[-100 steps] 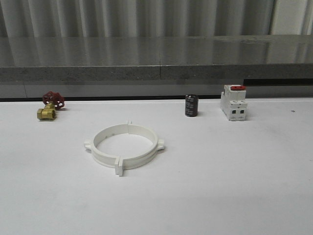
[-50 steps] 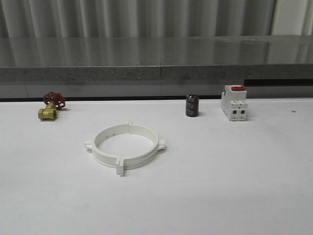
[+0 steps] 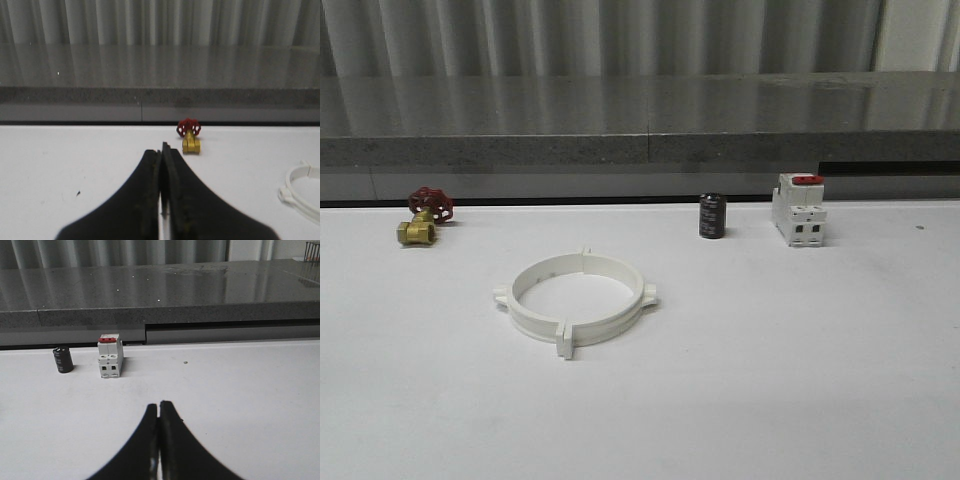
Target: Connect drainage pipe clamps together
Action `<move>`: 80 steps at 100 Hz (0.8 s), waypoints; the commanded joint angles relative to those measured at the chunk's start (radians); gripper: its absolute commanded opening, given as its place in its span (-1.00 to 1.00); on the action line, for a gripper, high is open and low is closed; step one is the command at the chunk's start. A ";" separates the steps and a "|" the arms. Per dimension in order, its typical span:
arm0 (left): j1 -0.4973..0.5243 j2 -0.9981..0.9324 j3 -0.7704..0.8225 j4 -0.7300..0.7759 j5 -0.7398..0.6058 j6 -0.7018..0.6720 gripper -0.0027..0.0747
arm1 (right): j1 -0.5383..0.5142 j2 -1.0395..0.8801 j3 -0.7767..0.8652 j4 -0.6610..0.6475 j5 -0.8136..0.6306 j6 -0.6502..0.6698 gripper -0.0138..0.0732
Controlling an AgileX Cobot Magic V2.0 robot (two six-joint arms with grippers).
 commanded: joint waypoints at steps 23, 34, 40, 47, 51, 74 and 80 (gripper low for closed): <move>-0.031 -0.026 0.045 0.000 -0.111 -0.009 -0.99 | 0.003 -0.018 -0.016 -0.011 -0.078 -0.004 -0.84; -0.031 -0.026 0.045 0.000 -0.111 -0.009 -0.99 | 0.003 -0.018 -0.016 -0.011 -0.078 -0.004 -0.84; -0.031 -0.026 0.045 0.000 -0.111 -0.009 -0.99 | 0.003 -0.018 -0.016 -0.011 -0.078 -0.004 -0.84; -0.031 -0.026 0.045 0.000 -0.111 -0.009 -0.99 | 0.003 -0.018 -0.016 -0.011 -0.078 -0.004 -0.84; -0.031 -0.026 0.045 0.000 -0.111 -0.009 -0.99 | 0.003 -0.018 -0.016 -0.011 -0.078 -0.004 -0.84; -0.031 -0.026 0.045 0.000 -0.111 -0.009 -0.99 | 0.003 -0.018 -0.016 -0.011 -0.078 -0.004 -0.84; -0.031 -0.026 0.045 0.000 -0.111 -0.009 -0.99 | 0.003 -0.018 -0.016 -0.011 -0.078 -0.004 -0.84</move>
